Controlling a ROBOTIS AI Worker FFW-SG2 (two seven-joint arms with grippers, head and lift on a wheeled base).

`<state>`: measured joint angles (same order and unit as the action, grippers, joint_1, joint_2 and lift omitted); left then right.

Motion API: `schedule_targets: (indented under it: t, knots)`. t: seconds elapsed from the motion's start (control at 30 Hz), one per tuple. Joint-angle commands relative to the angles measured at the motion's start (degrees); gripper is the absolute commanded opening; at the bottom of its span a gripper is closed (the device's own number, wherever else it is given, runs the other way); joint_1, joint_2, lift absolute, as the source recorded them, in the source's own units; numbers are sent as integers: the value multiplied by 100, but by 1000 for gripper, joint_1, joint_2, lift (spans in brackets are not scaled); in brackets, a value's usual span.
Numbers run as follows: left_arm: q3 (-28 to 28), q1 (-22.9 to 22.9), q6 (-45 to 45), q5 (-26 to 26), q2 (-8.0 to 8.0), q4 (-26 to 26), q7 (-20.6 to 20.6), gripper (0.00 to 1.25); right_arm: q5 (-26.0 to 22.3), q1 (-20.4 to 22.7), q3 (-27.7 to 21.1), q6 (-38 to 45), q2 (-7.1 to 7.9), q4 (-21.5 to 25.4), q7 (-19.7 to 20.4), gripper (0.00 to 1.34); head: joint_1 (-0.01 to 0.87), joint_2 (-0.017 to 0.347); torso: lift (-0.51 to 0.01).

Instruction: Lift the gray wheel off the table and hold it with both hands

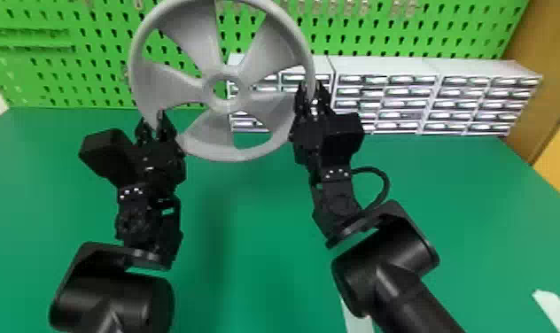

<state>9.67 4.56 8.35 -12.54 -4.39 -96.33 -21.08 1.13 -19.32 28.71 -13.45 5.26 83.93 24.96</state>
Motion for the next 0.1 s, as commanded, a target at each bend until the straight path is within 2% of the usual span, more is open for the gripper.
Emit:
schedule_targets:
  t: [0.0,0.07]
  knots:
    - [0,1,0,5,0,0,-1,241,1,-1,3,0,10,0,0,196,711,15,-98]
    - [0,1,0,5,0,0,-1,241,1,-1,12,0,10,0,0,196,711,15,-98]
